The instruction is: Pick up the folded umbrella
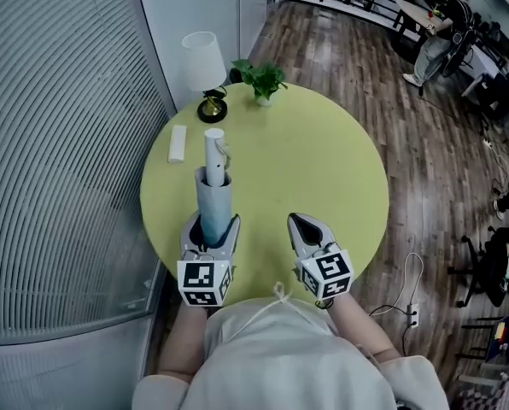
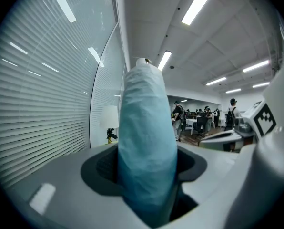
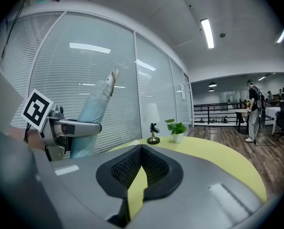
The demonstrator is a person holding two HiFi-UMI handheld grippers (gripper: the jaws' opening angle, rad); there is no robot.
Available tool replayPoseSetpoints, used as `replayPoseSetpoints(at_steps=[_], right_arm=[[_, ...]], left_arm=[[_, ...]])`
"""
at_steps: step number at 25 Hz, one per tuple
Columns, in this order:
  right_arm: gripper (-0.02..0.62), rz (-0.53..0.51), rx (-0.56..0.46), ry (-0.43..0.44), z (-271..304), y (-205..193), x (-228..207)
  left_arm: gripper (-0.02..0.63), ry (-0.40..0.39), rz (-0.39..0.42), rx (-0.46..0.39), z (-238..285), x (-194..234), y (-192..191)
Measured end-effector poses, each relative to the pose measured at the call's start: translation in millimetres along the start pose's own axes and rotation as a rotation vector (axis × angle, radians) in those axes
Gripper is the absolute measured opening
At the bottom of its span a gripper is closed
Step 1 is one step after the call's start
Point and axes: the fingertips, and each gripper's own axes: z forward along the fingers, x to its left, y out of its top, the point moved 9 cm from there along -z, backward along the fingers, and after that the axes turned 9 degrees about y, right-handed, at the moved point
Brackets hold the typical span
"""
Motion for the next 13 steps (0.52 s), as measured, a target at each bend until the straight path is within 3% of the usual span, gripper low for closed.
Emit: replayPoseSetpoints(at_steps=[13], right_arm=[[-0.002, 0.015, 0.003, -0.015, 3.4, -4.9, -1.3]], left_arm=[[0.284, 0.001, -0.001, -0.007, 3.4, 0.7, -3.4]])
